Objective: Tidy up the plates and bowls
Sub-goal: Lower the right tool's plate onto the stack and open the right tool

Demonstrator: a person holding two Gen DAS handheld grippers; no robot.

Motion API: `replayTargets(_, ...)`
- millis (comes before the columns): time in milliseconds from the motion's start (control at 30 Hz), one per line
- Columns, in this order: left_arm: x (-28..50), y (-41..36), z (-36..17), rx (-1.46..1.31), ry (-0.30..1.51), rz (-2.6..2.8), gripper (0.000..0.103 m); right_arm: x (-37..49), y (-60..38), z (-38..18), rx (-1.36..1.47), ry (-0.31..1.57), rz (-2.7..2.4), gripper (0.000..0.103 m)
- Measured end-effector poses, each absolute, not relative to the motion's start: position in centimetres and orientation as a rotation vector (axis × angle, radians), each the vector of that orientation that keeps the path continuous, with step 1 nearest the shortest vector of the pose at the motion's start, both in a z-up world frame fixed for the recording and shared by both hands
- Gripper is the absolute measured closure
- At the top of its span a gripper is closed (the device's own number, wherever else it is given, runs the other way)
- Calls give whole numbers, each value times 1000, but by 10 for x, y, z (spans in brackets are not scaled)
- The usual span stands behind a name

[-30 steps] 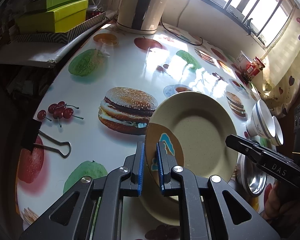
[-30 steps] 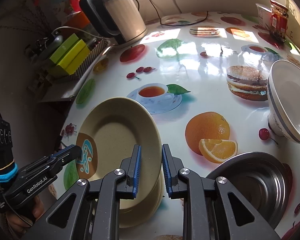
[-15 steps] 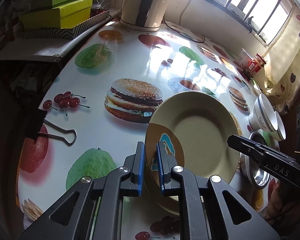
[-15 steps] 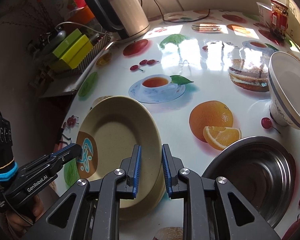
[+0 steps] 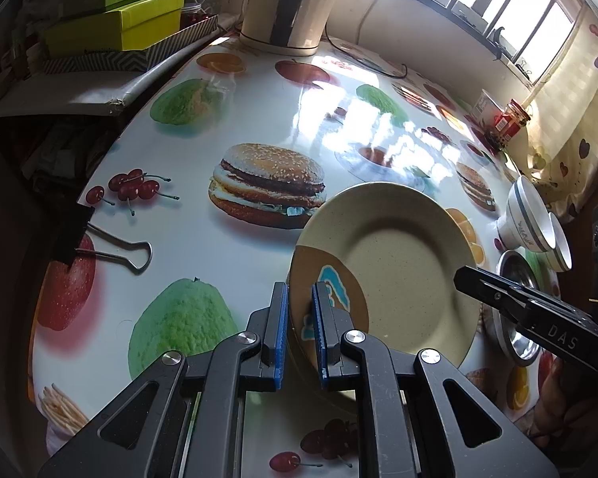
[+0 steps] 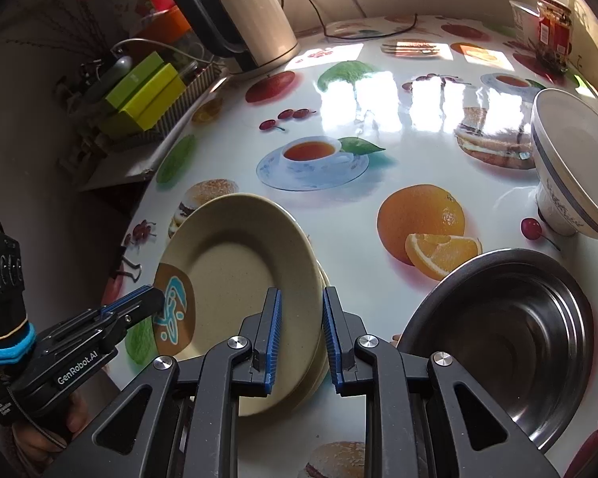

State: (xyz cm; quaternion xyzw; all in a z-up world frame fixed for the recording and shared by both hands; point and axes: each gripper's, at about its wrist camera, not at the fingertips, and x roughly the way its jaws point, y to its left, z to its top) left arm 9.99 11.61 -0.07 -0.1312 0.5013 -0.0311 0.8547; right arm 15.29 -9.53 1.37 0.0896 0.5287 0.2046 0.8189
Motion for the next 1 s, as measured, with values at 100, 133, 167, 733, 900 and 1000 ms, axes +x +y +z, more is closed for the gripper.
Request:
replayTargets(100,99,115,-2,-274,1056,-67,91,152,-98,12,193,1130,432,83)
replayTargets(133,99,115,-2,-275,1057,-67,91,152,-98,12,193,1131,432,83)
replayTargets(167,98,115,-2,-274,1056,-67,91,152,-99,11,192,1132,431,83)
replayTargets(733,98,113,-3,-259,1056,-61,91,150,-98,9,181,1126,426,82)
replayTargets(900,97,113,-2,-263,1059,-62,91,151,-98,10,188,1125,426,82)
replayTargets(1000,97,113,-3,-266,1058,-62,91,151,-98,10,184,1125,426,82)
